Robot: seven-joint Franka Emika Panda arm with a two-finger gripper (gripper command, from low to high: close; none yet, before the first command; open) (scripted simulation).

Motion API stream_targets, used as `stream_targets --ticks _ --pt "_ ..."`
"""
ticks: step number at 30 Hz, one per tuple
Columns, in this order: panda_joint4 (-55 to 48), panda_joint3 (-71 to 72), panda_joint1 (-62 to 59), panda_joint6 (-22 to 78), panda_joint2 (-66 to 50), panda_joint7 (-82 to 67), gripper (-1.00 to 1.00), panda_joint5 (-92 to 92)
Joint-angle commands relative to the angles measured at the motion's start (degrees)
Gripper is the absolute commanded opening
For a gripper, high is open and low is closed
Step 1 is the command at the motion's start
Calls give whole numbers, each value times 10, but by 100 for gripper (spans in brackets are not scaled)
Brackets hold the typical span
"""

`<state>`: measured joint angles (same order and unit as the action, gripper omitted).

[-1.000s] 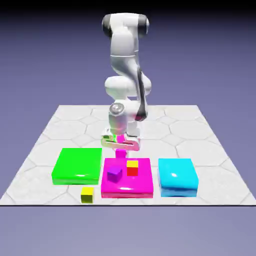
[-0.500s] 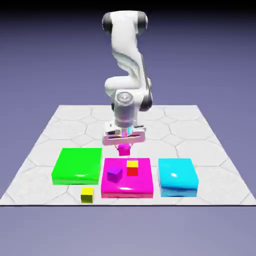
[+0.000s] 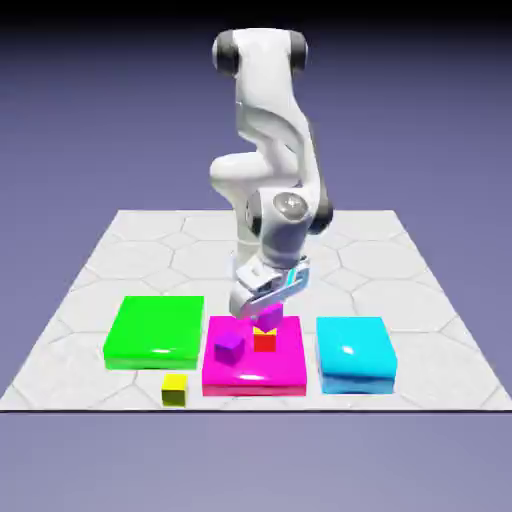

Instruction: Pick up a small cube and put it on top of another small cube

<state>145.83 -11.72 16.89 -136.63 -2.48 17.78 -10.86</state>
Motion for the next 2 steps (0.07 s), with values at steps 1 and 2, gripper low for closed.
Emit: stream_targets --ticks 1,2 --pt "-9 1 1 25 16 0 100 1" --pt "-17 2 3 50 32 -1 100 1"
